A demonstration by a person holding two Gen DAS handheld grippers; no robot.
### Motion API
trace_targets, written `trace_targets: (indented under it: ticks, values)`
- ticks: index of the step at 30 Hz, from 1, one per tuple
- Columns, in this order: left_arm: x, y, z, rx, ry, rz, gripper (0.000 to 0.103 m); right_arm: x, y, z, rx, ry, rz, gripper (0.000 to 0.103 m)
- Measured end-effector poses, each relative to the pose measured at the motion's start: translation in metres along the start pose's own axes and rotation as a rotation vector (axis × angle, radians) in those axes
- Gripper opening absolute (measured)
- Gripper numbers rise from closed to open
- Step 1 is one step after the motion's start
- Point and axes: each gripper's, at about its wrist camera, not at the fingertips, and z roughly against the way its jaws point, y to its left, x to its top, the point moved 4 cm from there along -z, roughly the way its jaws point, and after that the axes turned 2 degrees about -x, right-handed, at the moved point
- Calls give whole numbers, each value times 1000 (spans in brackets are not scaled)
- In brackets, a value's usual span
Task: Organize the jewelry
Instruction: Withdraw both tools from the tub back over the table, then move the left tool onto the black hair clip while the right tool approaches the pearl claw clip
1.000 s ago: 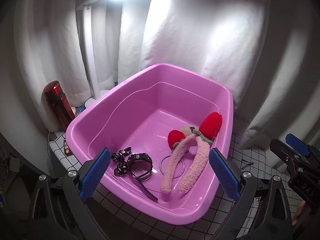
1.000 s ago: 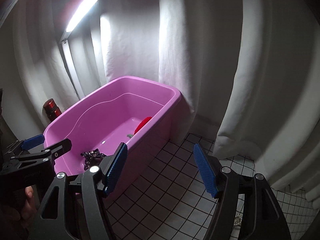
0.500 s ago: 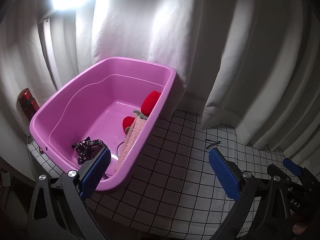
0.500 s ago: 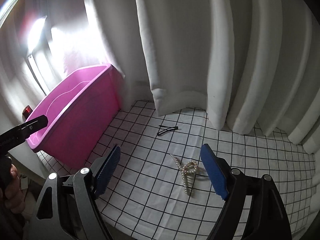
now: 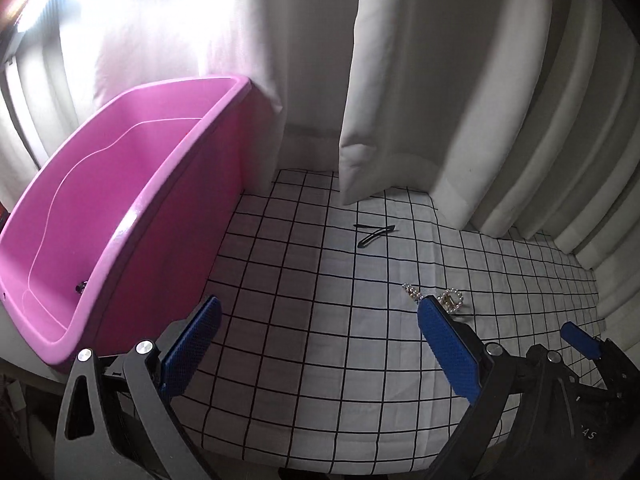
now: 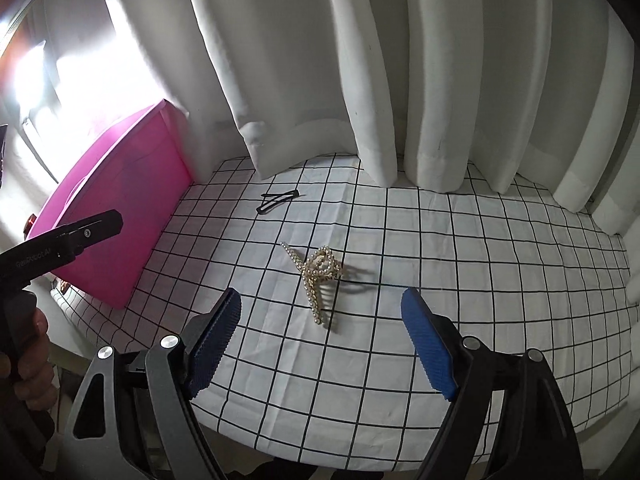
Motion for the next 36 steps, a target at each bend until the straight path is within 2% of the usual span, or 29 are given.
trace_targets:
  ticks: [9,15,22,36]
  values:
    - [4,-7,-69,-24,79,-12,97,-16,-6,-39,-8,54,-38,79]
    - [19,-9,-116,-13,86,-47,97,-15,-2,-74,-4,85,-46,79]
    - [30,-15,-170,-24,129,-90,97,-10,4,-115,1,109,-69,79]
    - [43,-40,-230,-41,166,-136,97,-4,4,-154,-50,126,-54,79]
